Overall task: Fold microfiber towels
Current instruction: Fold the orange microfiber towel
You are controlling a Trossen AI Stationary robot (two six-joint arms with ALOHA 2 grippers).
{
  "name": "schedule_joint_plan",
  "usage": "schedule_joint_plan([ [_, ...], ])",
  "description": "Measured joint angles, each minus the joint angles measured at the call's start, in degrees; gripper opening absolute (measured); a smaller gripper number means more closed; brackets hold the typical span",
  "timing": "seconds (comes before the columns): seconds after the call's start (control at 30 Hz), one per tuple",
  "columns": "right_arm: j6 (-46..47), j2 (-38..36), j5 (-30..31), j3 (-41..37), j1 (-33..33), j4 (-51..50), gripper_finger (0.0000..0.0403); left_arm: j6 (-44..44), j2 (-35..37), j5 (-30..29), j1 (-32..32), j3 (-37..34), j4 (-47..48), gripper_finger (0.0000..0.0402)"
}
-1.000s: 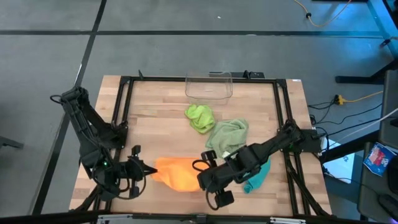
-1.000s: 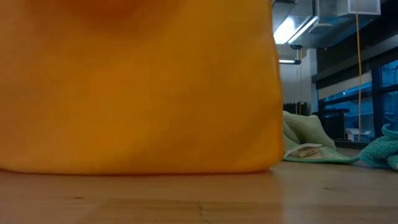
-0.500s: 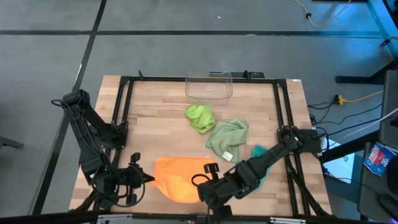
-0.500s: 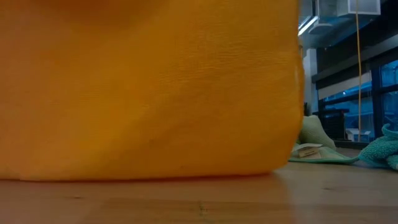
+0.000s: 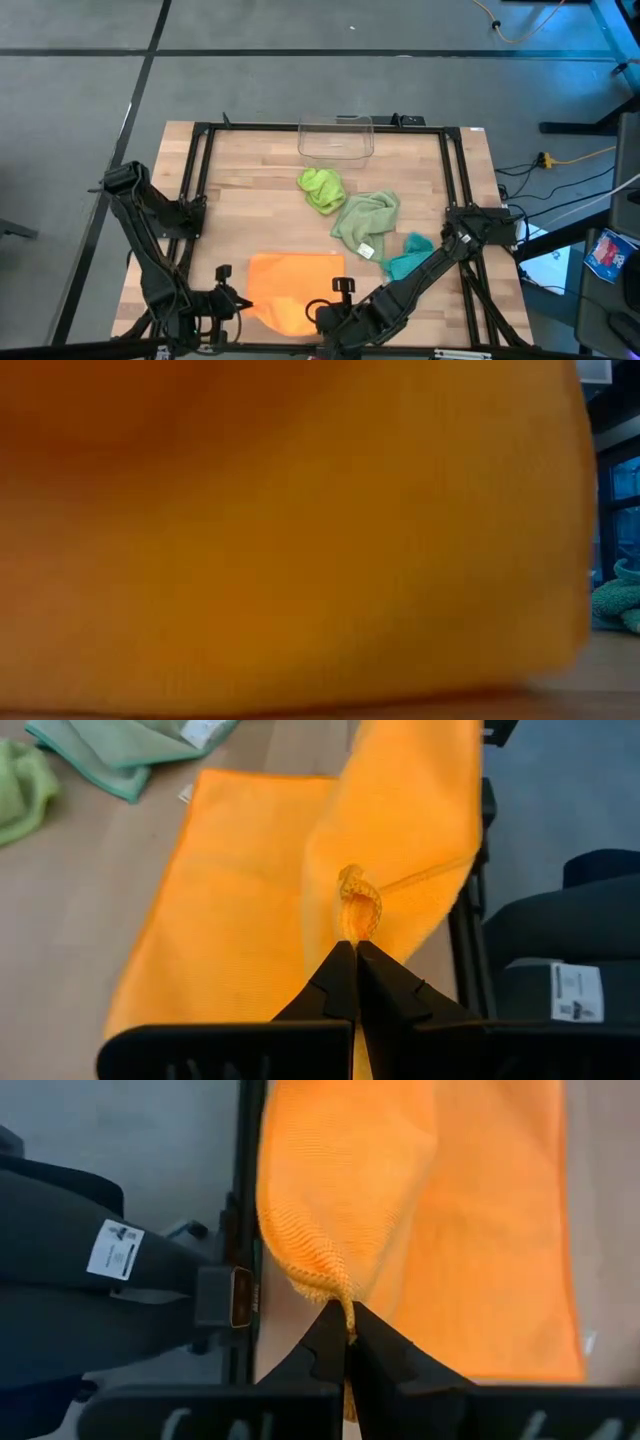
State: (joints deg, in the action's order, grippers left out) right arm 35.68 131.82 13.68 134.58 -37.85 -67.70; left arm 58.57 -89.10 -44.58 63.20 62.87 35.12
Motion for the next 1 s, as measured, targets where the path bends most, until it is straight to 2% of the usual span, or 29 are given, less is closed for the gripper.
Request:
schedule_joint_plan([
  [0.3, 2.95, 3.26, 0.08, 0.00, 0.02, -0.59, 0.0008, -0.18, -1.40, 2.10, -0.01, 0.00, -2.93, 0.0000],
  [0.5, 2.84, 3.31, 4.63, 0.00, 0.76, -2.72, 0.0008, -3.57, -1.27, 1.45, -1.34, 0.00, -2.72, 0.0000],
  [0.67, 3.05, 3.22, 4.81, 0.00, 2.30, -3.94, 0.0008, -5.09, -1.27, 1.42, -3.35, 0.00, -2.41, 0.0000],
  [1.0, 5.83, 3.20, 7.87, 0.00, 4.67, -7.59, 0.0008, -5.01, -1.27, 1.40, -6.66, 0.00, 5.82, 0.0000],
])
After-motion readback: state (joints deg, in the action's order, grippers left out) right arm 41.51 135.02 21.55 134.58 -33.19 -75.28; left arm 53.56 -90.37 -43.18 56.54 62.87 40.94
